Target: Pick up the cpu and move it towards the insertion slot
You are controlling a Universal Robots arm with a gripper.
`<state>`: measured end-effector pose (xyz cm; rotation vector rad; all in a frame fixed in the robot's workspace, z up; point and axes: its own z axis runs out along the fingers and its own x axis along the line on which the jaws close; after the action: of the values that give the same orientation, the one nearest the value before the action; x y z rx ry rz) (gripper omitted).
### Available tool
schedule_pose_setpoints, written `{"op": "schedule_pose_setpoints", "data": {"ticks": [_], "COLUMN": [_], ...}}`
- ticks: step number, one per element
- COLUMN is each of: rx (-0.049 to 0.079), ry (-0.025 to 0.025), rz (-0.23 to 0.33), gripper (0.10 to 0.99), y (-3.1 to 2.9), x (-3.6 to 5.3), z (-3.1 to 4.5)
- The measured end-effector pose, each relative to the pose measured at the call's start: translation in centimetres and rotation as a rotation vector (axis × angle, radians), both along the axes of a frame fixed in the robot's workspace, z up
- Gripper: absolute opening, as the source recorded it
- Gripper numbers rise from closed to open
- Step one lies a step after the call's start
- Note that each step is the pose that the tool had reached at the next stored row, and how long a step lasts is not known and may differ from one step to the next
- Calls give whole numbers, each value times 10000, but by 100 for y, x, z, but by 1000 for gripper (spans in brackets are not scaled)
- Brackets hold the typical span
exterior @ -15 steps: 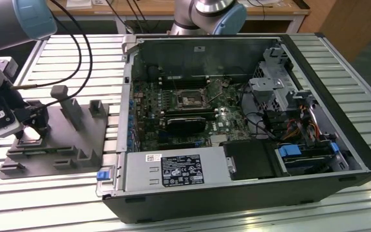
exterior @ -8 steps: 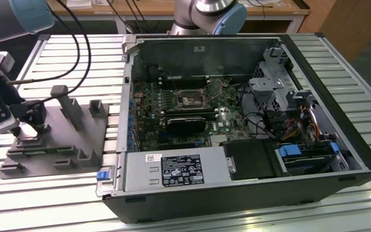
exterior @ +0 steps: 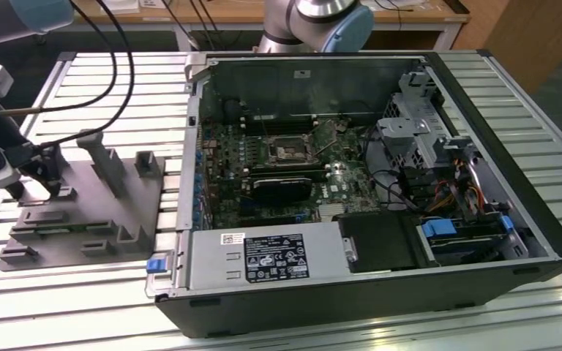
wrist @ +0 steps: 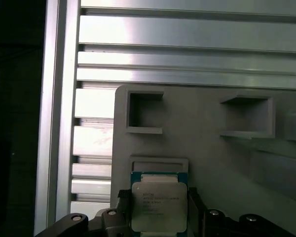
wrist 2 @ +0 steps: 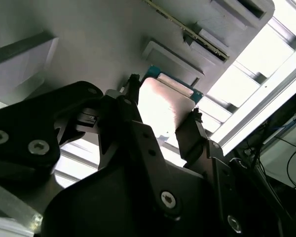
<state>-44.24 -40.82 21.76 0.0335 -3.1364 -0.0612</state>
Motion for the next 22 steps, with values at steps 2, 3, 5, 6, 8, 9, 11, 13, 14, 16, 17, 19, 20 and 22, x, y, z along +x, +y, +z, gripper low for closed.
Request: {"op": "schedule_pose_setpoints", "data": {"ticks": [2,3,5,6,8,9,11,13,14,16,17,19,20,22], "rx": [0,1,1,3,4,6,14,16,29,30,30,28,28,25], "ry": [0,-1,-1,0,0,0,-2,-1,0,-1,-1,1,-1,0], "rz": [0,-1,-2,-2,-2,-2,-2,-5,-4,-5,-5,-6,-6,-6], "gripper": [545,545,545,545,545,545,545,545,545,545,545,545,545,545], "y": [0,0,0,0,0,0,0,0,0,0,0,0,0,0], "x": [0,0,0,0,0,0,0,1,1,0,1,0,0,0], "z": [29,35,51,61,83,95,123,168,179,198,220,275,282,312]}}
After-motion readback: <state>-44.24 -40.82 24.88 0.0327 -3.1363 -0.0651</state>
